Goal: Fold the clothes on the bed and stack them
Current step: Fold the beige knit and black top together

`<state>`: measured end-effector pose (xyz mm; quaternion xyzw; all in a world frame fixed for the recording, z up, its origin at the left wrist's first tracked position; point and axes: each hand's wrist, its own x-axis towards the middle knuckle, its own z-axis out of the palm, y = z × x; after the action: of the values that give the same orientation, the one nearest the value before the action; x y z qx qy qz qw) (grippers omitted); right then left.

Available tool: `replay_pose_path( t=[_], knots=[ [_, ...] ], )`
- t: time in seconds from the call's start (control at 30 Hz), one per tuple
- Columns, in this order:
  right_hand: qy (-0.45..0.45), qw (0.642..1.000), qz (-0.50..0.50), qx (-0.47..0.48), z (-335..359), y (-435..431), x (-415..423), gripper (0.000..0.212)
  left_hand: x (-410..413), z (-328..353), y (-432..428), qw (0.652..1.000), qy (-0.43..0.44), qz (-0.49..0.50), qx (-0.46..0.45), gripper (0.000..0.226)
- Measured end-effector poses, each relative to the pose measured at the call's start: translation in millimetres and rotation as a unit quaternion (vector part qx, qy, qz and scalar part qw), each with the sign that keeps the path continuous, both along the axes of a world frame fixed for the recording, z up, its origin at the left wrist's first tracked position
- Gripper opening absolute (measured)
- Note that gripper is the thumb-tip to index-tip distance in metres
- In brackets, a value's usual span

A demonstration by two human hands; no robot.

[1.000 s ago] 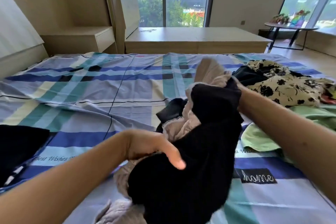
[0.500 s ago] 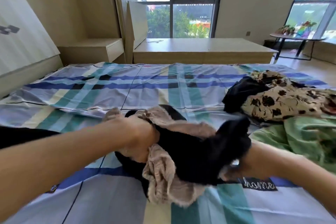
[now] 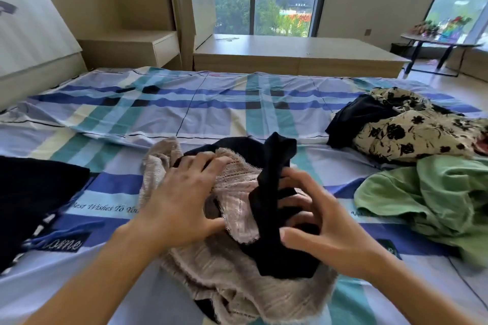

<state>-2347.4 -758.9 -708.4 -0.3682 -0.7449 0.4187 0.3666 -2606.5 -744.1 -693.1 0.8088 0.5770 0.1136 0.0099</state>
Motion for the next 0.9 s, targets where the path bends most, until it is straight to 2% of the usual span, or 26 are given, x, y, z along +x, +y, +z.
replay_pose_path(
  t=[0.03, 0.1, 0.17, 0.2, 0.3, 0.37, 0.43, 0.47, 0.57, 0.63, 0.67, 0.7, 0.73, 0.77, 0.8, 0.83, 0.87, 0.9],
  knots=[
    [-0.068, 0.997, 0.01, 0.035, -5.4, -5.3, -7.1, 0.077, 0.2, -8.5, 3.4, 0.999, 0.017, 0.026, -0.036, 0.08],
    [-0.234, 0.959, 0.047, 0.151, -16.3, -12.0, -18.7, 0.083, 3.9, -17.1, 8.5, 0.998, -0.009, 0.048, -0.032, 0.044],
    [-0.331, 0.92, 0.088, 0.193, -31.4, -14.1, -27.4, 0.083, 7.6, -16.3, 14.9, 0.994, -0.078, 0.08, 0.003, 0.015],
    [-0.355, 0.907, 0.094, 0.205, -37.1, -15.8, -31.6, 0.08, 9.6, -14.8, 17.8, 0.986, -0.139, 0.097, -0.002, 0.01],
    [-0.375, 0.9, 0.097, 0.201, -44.9, -14.9, -37.0, 0.076, 23.9, 4.0, 18.4, 0.921, -0.372, 0.111, -0.042, 0.026],
    [-0.36, 0.917, 0.088, 0.147, -36.9, -9.3, -37.8, 0.072, 36.4, 30.4, 9.8, 0.878, -0.463, 0.111, -0.054, 0.032],
    [-0.327, 0.938, 0.052, 0.099, -20.8, -0.9, -44.0, 0.056, 45.9, 59.9, 2.8, 0.826, -0.548, 0.088, -0.096, 0.036],
    [-0.326, 0.943, 0.023, 0.066, -12.5, 5.0, -47.4, 0.049, 49.7, 74.2, -0.2, 0.804, -0.578, 0.076, -0.117, 0.036],
    [-0.352, 0.934, -0.057, -0.003, 14.3, 26.1, -60.0, 0.059, 55.2, 102.6, 6.9, 0.769, -0.621, 0.082, -0.125, 0.028],
    [-0.412, 0.905, -0.092, 0.05, 26.6, 37.2, -65.6, 0.056, 55.6, 111.3, 16.8, 0.738, -0.653, 0.126, -0.118, 0.019],
    [-0.429, 0.889, -0.118, 0.11, 31.3, 38.9, -66.4, 0.049, 54.1, 114.4, 22.2, 0.721, -0.668, 0.139, -0.12, 0.017],
    [-0.405, 0.887, -0.142, 0.171, 34.1, 36.3, -66.9, 0.041, 52.0, 116.6, 27.9, 0.702, -0.685, 0.144, -0.128, 0.018],
    [-0.335, 0.903, -0.153, 0.222, 36.7, 30.3, -68.2, 0.035, 51.5, 119.9, 31.9, 0.691, -0.696, 0.143, -0.133, 0.019],
    [-0.254, 0.93, -0.137, 0.228, 38.9, 22.7, -69.5, 0.031, 50.1, 122.5, 35.8, 0.691, -0.697, 0.137, -0.132, 0.021],
    [-0.163, 0.962, -0.097, 0.197, 40.7, 14.4, -70.0, 0.031, 49.6, 125.8, 38.2, 0.7, -0.689, 0.134, -0.127, 0.02],
    [-0.072, 0.989, -0.038, 0.127, 44.0, 5.3, -69.8, 0.033, 50.1, 128.2, 40.0, 0.702, -0.692, 0.133, -0.105, 0.018],
    [0.006, 0.999, 0.023, 0.03, 45.3, -1.6, -68.5, 0.038, 52.3, 130.4, 39.3, 0.702, -0.695, 0.132, -0.08, 0.016],
    [0.06, 0.994, 0.065, -0.059, 47.2, -7.2, -65.7, 0.046, 53.4, 131.4, 39.8, 0.701, -0.698, 0.124, -0.069, 0.019]
  ],
)
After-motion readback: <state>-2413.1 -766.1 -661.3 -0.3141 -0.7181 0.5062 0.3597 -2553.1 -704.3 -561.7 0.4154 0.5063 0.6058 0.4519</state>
